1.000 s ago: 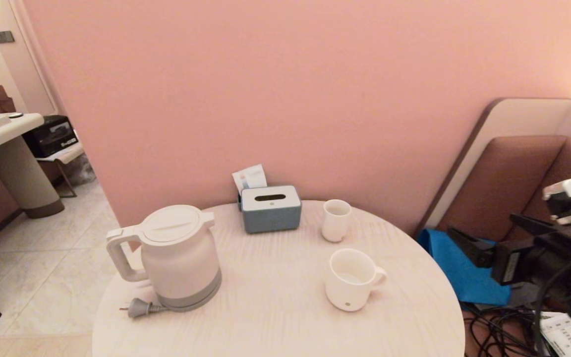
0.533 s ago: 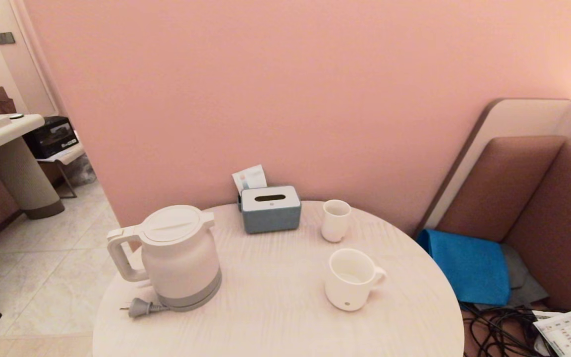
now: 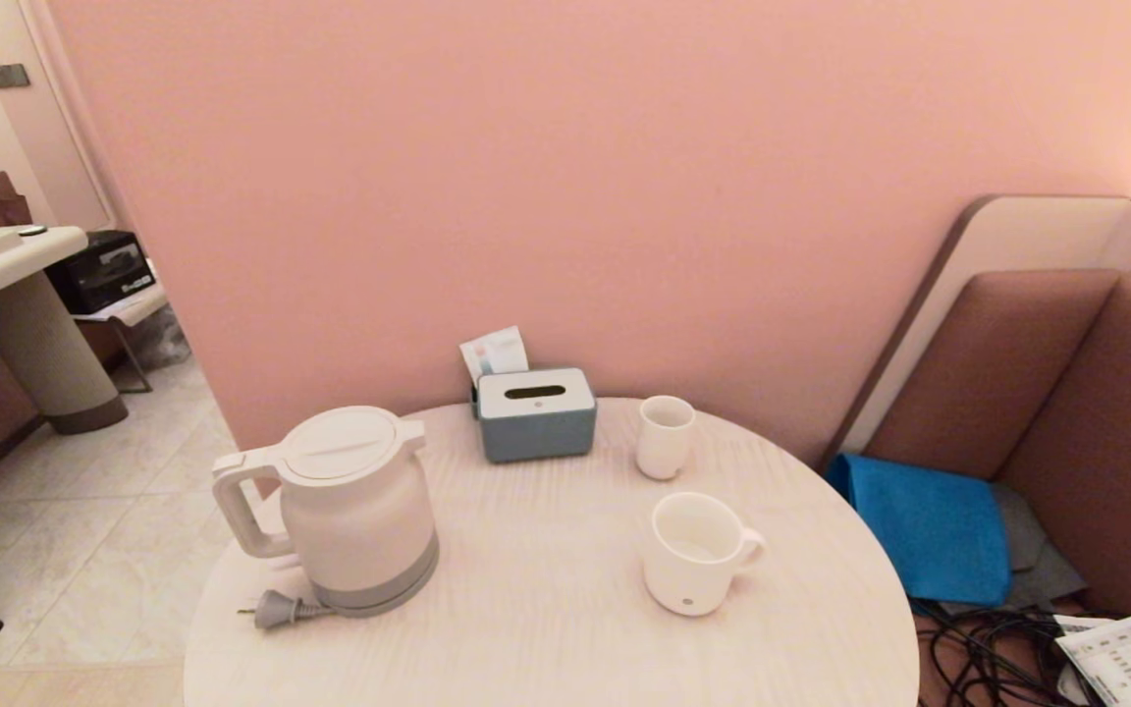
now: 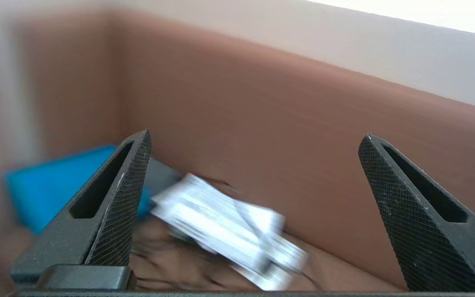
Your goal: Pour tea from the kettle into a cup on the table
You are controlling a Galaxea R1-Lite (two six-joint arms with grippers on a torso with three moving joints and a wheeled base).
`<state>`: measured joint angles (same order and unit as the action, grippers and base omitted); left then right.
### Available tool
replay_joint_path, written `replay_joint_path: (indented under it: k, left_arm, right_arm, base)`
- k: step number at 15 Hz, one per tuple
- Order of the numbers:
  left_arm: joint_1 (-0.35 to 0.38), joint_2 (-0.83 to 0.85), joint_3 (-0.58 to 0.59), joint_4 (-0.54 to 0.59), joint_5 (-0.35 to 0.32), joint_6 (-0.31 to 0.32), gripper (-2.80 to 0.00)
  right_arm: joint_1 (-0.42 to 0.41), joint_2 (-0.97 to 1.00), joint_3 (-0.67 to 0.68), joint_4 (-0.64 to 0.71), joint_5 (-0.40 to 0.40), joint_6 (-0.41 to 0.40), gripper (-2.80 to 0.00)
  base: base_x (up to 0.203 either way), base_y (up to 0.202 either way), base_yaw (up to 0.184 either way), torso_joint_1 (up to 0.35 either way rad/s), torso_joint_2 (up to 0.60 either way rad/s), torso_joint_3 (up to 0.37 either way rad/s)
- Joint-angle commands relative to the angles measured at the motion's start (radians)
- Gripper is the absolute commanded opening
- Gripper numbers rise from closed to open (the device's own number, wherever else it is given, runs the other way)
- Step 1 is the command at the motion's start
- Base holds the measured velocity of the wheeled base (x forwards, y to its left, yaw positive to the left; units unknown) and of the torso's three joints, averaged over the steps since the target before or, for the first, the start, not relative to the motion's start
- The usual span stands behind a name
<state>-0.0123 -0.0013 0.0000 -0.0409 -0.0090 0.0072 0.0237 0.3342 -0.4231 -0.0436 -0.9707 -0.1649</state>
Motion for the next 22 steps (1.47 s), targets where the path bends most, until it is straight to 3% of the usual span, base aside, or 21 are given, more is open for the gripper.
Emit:
replay_joint_path:
  k: [1, 2, 4, 5, 6, 8, 12, 15, 22]
  left_arm:
    - [0.0, 0.001, 0.0, -0.001, 0.0, 0.0, -2.8]
    - [0.0, 0.001, 0.0, -0.001, 0.0, 0.0, -2.8]
    - [0.0, 0.001, 0.0, -0.001, 0.0, 0.0, -2.8]
    - [0.0, 0.001, 0.0, -0.001, 0.0, 0.0, -2.8]
    - [0.0, 0.001, 0.0, -0.001, 0.001, 0.0, -2.8]
    - [0.0, 0.001, 0.0, -0.001, 0.001, 0.0, -2.8]
    - [0.0, 0.001, 0.0, -0.001, 0.001, -0.002, -2.8]
    - [0.0, 0.001, 0.0, -0.002, 0.001, -0.003, -2.8]
    - [0.0, 0.001, 0.0, -0.002, 0.001, -0.003, -2.8]
  right_arm:
    - [-0.006, -0.143, 0.015, 0.005, 0.241, -0.001, 0.0]
    - [-0.008, -0.201, 0.035, 0.031, 0.446, 0.009, 0.0]
    - [-0.01, -0.263, 0.091, 0.135, 0.766, 0.061, 0.0]
    - [-0.011, -0.282, 0.13, 0.19, 0.887, 0.097, 0.0]
    - [-0.011, -0.307, 0.19, 0.221, 0.938, 0.112, 0.0]
    - [-0.013, -0.331, 0.282, 0.213, 0.98, 0.103, 0.0]
    - [-0.013, -0.334, 0.422, 0.023, 0.981, 0.066, 0.0]
    - [-0.013, -0.334, 0.423, 0.05, 0.968, 0.114, 0.0]
    - [-0.013, -0.334, 0.423, 0.05, 0.971, 0.105, 0.0]
  base:
    - [0.0, 0.0, 0.0, 0.0, 0.0, 0.0]
    - [0.0, 0.0, 0.0, 0.0, 0.0, 0.0]
    - [0.0, 0.0, 0.0, 0.0, 0.0, 0.0]
    - [0.0, 0.0, 0.0, 0.0, 0.0, 0.0]
    - [0.0, 0.0, 0.0, 0.0, 0.0, 0.0]
    - [0.0, 0.0, 0.0, 0.0, 0.0, 0.0]
    - [0.0, 0.0, 0.0, 0.0, 0.0, 0.0]
    - [0.0, 0.0, 0.0, 0.0, 0.0, 0.0]
    - [0.0, 0.0, 0.0, 0.0, 0.0, 0.0]
